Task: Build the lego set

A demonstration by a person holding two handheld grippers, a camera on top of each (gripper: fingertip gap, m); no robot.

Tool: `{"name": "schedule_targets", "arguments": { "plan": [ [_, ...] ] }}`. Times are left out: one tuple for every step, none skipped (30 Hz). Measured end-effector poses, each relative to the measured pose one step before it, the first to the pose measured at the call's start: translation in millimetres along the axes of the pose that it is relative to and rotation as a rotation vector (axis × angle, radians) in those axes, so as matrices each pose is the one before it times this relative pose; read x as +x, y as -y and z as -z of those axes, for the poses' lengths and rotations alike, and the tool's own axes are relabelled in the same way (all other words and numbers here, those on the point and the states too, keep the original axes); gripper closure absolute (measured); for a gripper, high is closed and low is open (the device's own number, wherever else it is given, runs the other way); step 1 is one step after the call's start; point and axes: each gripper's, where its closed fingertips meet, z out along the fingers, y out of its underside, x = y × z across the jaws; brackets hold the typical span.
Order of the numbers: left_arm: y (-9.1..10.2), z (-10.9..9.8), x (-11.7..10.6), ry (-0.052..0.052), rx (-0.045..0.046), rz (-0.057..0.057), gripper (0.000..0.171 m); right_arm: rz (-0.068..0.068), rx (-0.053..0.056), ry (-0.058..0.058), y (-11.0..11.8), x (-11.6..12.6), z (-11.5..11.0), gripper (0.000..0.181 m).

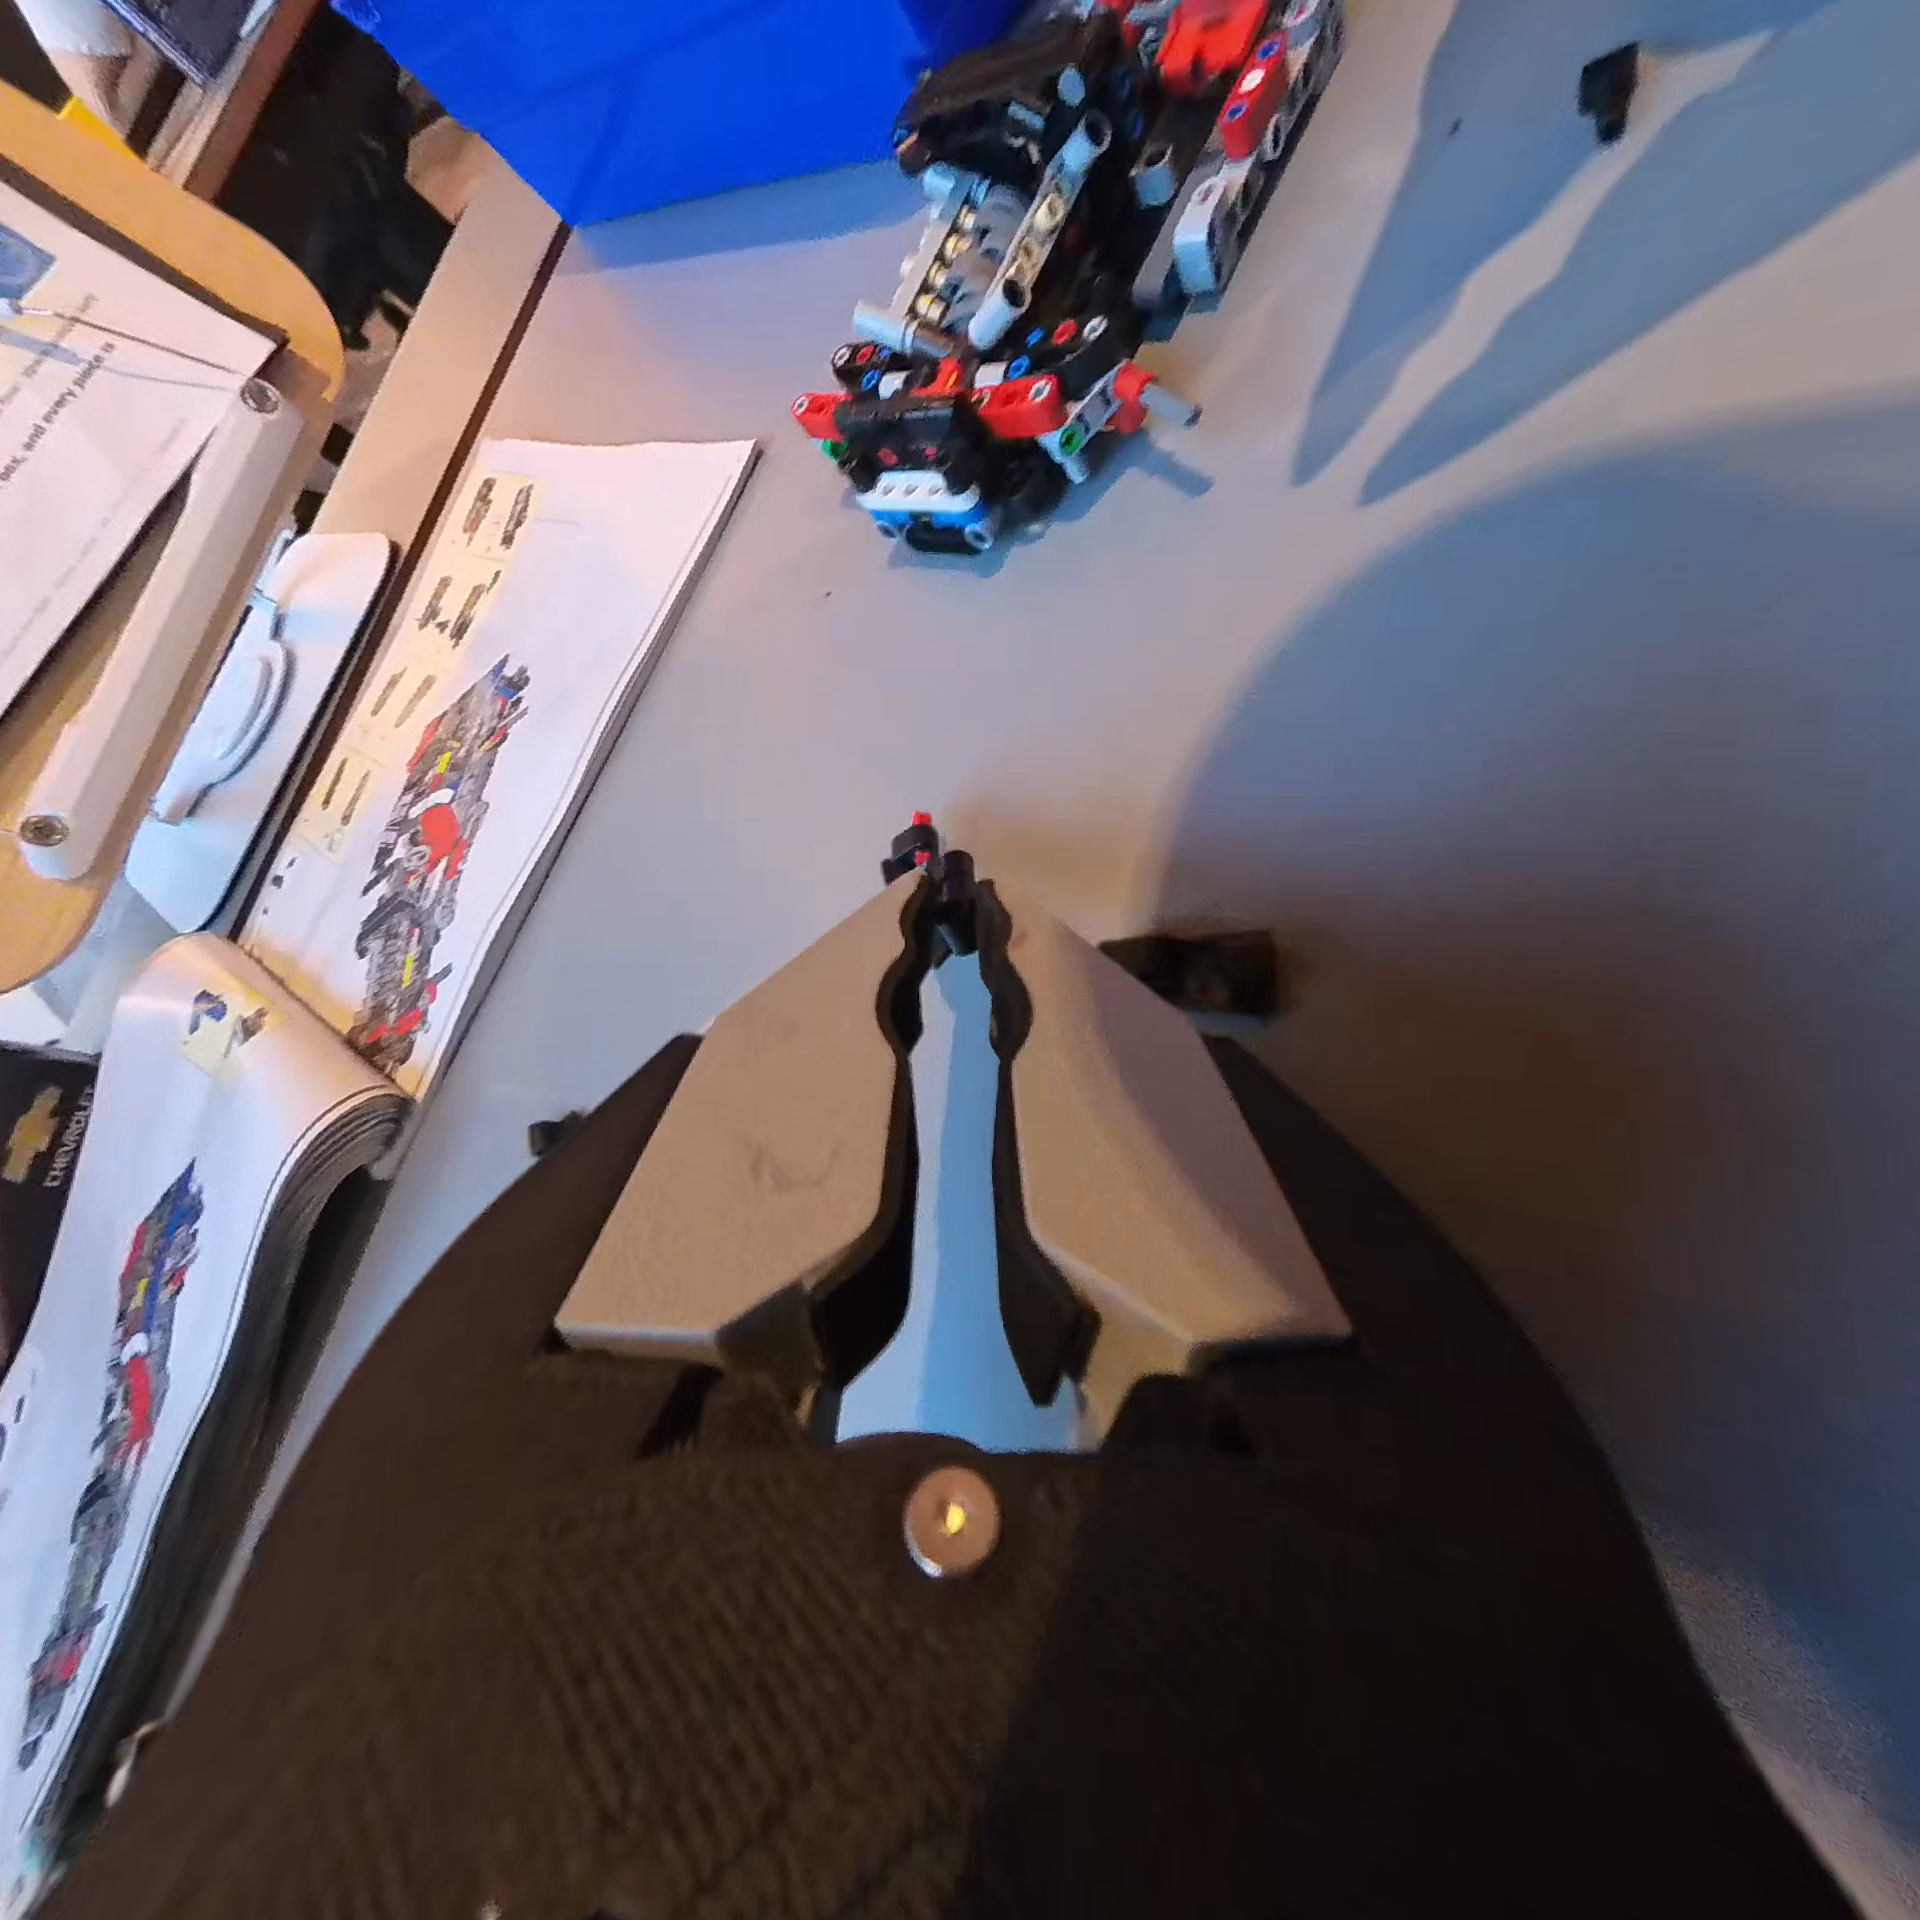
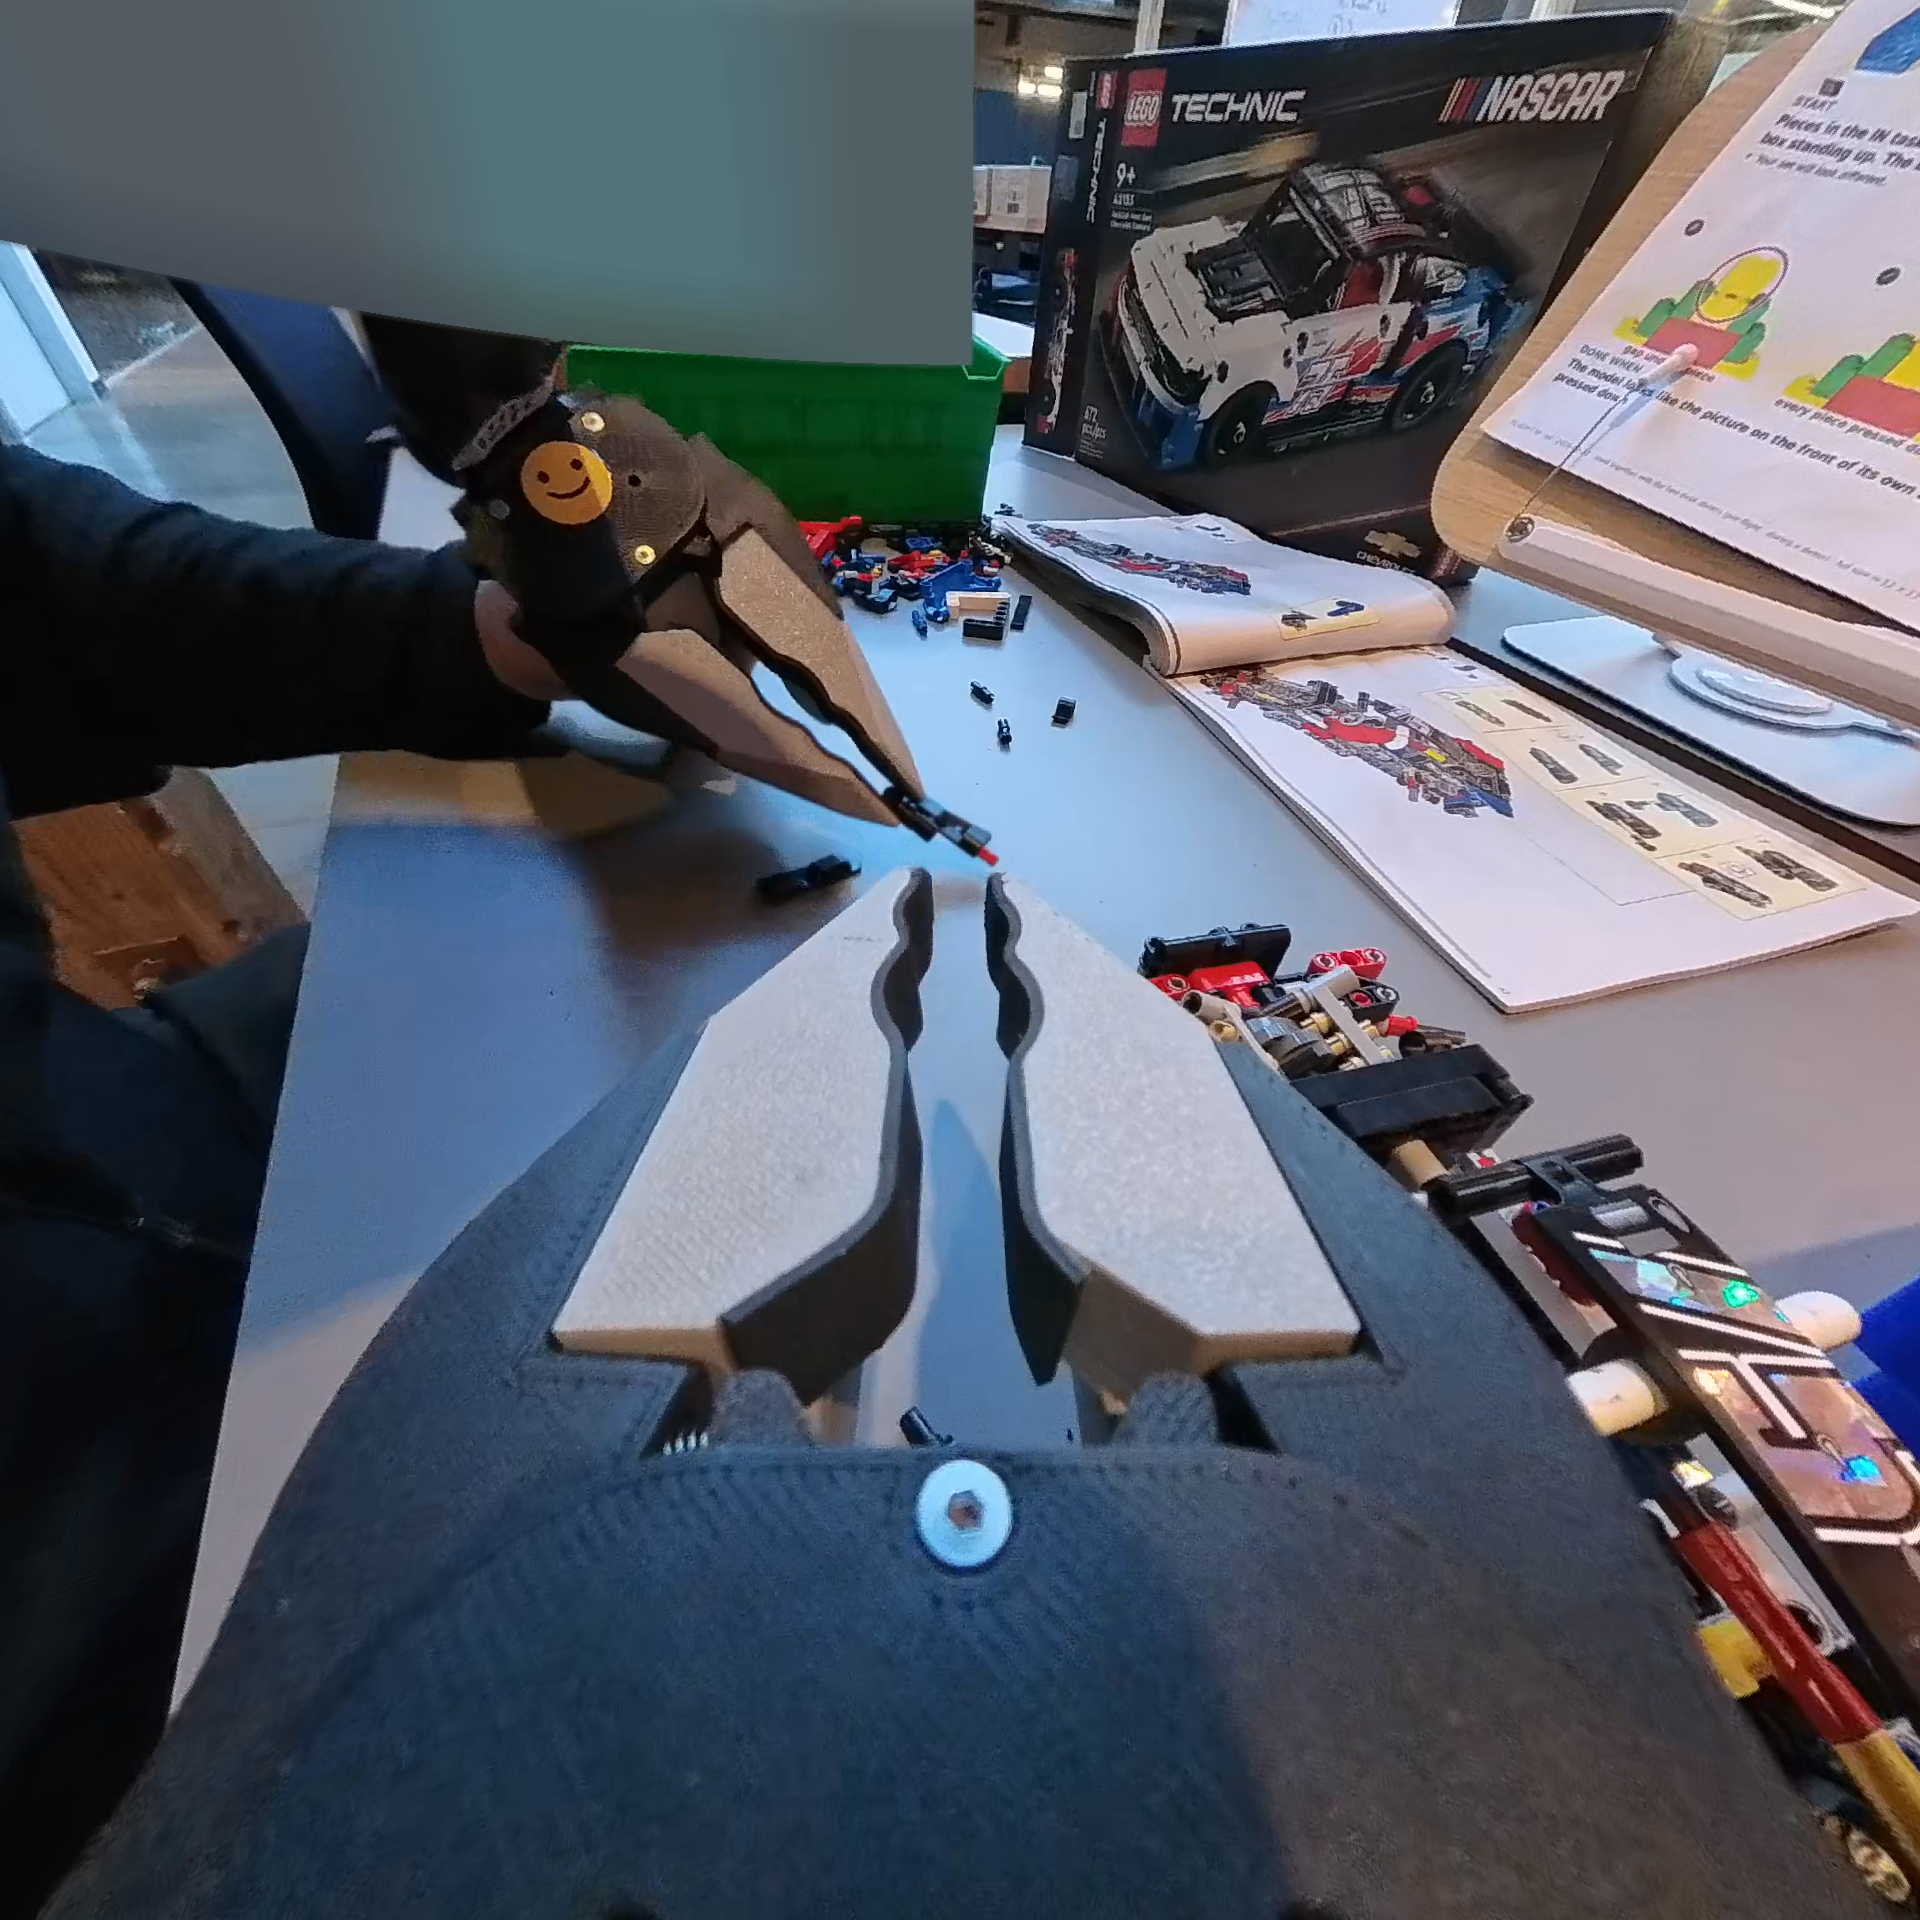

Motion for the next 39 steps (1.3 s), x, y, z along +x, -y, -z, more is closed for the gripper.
{"name": "schedule_targets", "arguments": {
  "plan": [
    [-2.83, 1.12, -3.57, 0.0041, 0.00061, -0.0060, 0.168, -0.0012, 0.0018, 0.0016, 0.31, -0.17, 0.08, 0.175],
    [-2.63, 1.30, -3.41, 0.0041, 0.00185, -0.0062, 0.168, -0.0012, 0.0011, 0.0017, 0.11, -0.10, 0.09, 0.175],
    [-2.16, 1.27, -1.39, -0.0067, 0.00556, -0.0079, 0.168, -0.0012, 0.0003, 0.0018, 0.04, -0.13, -0.05, 0.175],
    [-1.28, 1.42, 0.34, -0.0132, 0.01181, -0.0113, 0.167, -0.0011, -0.0001, 0.0020, -0.09, -0.17, -0.14, 0.175],
    [-1.80, 1.09, 0.78, -0.0112, 0.01135, -0.0153, 0.168, -0.0013, -0.0007, 0.0029, -0.17, -0.23, -0.20, 0.175],
    [-3.20, 0.50, 0.36, -0.0064, 0.00214, -0.0160, 0.168, -0.0022, -0.0016, 0.0040, -0.37, -0.45, -0.26, 0.175],
    [-4.00, 0.05, 0.22, -0.0038, -0.00712, -0.0113, 0.168, -0.0021, -0.0020, 0.0038, -0.51, -0.34, -0.35, 0.175],
    [-2.90, 0.02, 0.78, -0.0058, -0.00375, -0.0089, 0.168, -0.0009, -0.0016, 0.0025, -0.27, -0.36, -0.21, 0.175],
    [-1.27, 0.23, 1.73, -0.0092, 0.00458, -0.0093, 0.168, 0.0003, -0.0005, 0.0014, -0.13, -0.10, -0.19, 0.175],
    [-0.76, -0.03, 1.52, -0.0068, 0.00544, -0.0088, 0.168, -0.0002, 0.0000, 0.0013, -0.09, -0.11, -0.12, 0.175],
    [-1.17, -0.33, 0.36, -0.0013, -0.00231, -0.0078, 0.168, -0.0013, -0.0006, 0.0012, -0.17, 0.03, -0.11, 0.175],
    [-1.10, -0.25, -0.30, 0.0023, -0.00432, -0.0069, 0.168, -0.0013, -0.0005, 0.0005, -0.06, 0.13, -0.10, 0.175],
    [-0.53, -0.28, -0.62, 0.0048, -0.00061, -0.0057, 0.168, -0.0011, 0.0005, 0.0006, 0.05, 0.06, 0.04, 0.175],
    [-0.16, 0.04, -0.73, 0.0056, 0.00072, -0.0040, 0.168, -0.0010, 0.0021, 0.0007, 0.33, -0.03, 0.15, 0.175],
    [0.08, 0.14, 0.20, -0.0001, 0.00197, -0.0035, 0.169, -0.0012, 0.0021, 0.0006, 0.32, 0.09, 0.24, 0.175],
    [0.34, 0.19, -0.12, 0.0018, 0.00287, -0.0028, 0.169, -0.0017, 0.0014, 0.0008, 0.15, 0.10, 0.16, 0.175],
    [-0.05, 0.11, -1.05, 0.0070, 0.00168, -0.0021, 0.169, -0.0020, 0.0017, 0.0013, 0.29, 0.01, 0.15, 0.175],
    [-0.42, 0.00, -1.02, 0.0061, -0.00044, -0.0011, 0.168, -0.0019, 0.0019, 0.0012, 0.22, -0.07, 0.14, 0.175],
    [-0.57, 0.12, -1.33, 0.0067, -0.00066, 0.0011, 0.168, -0.0011, 0.0016, 0.0006, 0.27, 0.07, 0.18, 0.175],
    [-0.29, 0.20, -1.77, 0.0074, 0.00122, 0.0033, 0.167, -0.0007, 0.0009, 0.0006, 0.10, -0.02, 0.03, 0.175],
    [0.15, 0.41, -1.51, 0.0050, 0.00422, 0.0062, 0.167, -0.0002, 0.0004, 0.0010, 0.14, -0.15, 0.08, 0.175],
    [0.62, 0.71, -1.62, 0.0044, 0.00740, 0.0090, 0.166, 0.0002, 0.0004, 0.0012, 0.06, -0.26, -0.02, 0.175],
    [0.89, 0.93, -1.55, 0.0030, 0.00880, 0.0101, 0.166, 0.0003, -0.0003, 0.0013, -0.02, -0.18, -0.08, 0.175],
    [0.87, 0.72, -1.58, 0.0028, 0.00893, 0.0106, 0.165, 0.0004, -0.0009, 0.0009, -0.19, -0.22, -0.14, 0.175],
    [0.89, 0.78, -1.79, 0.0049, 0.00833, 0.0102, 0.165, 0.0004, -0.0001, 0.0010, 0.10, -0.22, -0.06, 0.175],
    [0.84, 0.70, -1.33, 0.0028, 0.00763, 0.0087, 0.165, -0.0004, 0.0008, 0.0017, 0.11, -0.36, -0.04, 0.175],
    [0.78, 0.62, -1.25, 0.0032, 0.00693, 0.0070, 0.165, -0.0005, 0.0011, 0.0009, 0.23, -0.04, 0.03, 0.175],
    [0.80, 0.37, -1.14, 0.0049, 0.00586, 0.0053, 0.165, -0.0004, 0.0016, -0.0001, 0.27, 0.02, 0.20, 0.175],
    [0.43, 0.12, -1.04, 0.0048, 0.00315, 0.0040, 0.165, -0.0006, 0.0021, 0.0001, 0.34, 0.07, 0.15, 0.175],
    [0.13, -0.01, -0.93, 0.0049, 0.00051, 0.0032, 0.165, -0.0011, 0.0017, 0.0003, 0.21, 0.00, 0.07, 0.175],
    [0.06, -0.24, -0.96, 0.0051, -0.00047, 0.0028, 0.165, -0.0017, 0.0008, 0.0007, 0.08, 0.11, 0.11, 0.175],
    [-0.17, -0.19, -0.61, 0.0024, -0.00112, 0.0023, 0.165, -0.0016, 0.0000, 0.0012, 0.01, 0.02, -0.03, 0.175],
    [0.06, 0.01, -0.54, 0.0025, 0.00043, 0.0023, 0.165, -0.0004, -0.0004, 0.0005, -0.04, -0.01, -0.08, 0.175],
    [0.33, 0.15, -0.54, 0.0013, 0.00289, 0.0026, 0.165, 0.0015, -0.0003, -0.0006, -0.03, -0.01, -0.06, 0.175],
    [0.22, 0.24, -0.55, 0.0007, 0.00260, 0.0044, 0.166, 0.0025, -0.0003, -0.0010, -0.02, 0.01, -0.05, 0.175],
    [0.41, 0.33, -0.58, 0.0004, 0.00339, 0.0056, 0.166, 0.0018, -0.0003, 0.0001, -0.03, -0.20, -0.04, 0.175],
    [0.16, 0.33, -0.73, 0.0002, 0.00259, 0.0065, 0.166, 0.0013, -0.0009, -0.0001, -0.09, -0.02, -0.12, 0.175],
    [0.38, 0.36, -0.61, 0.0004, 0.00359, 0.0058, 0.166, 0.0015, -0.0009, -0.0009, -0.21, 0.02, -0.03, 0.175],
    [0.49, 0.39, -0.55, 0.0000, 0.00427, 0.0051, 0.166, 0.0008, -0.0005, -0.0006, -0.05, 0.03, -0.05, 0.175]
  ]
}}
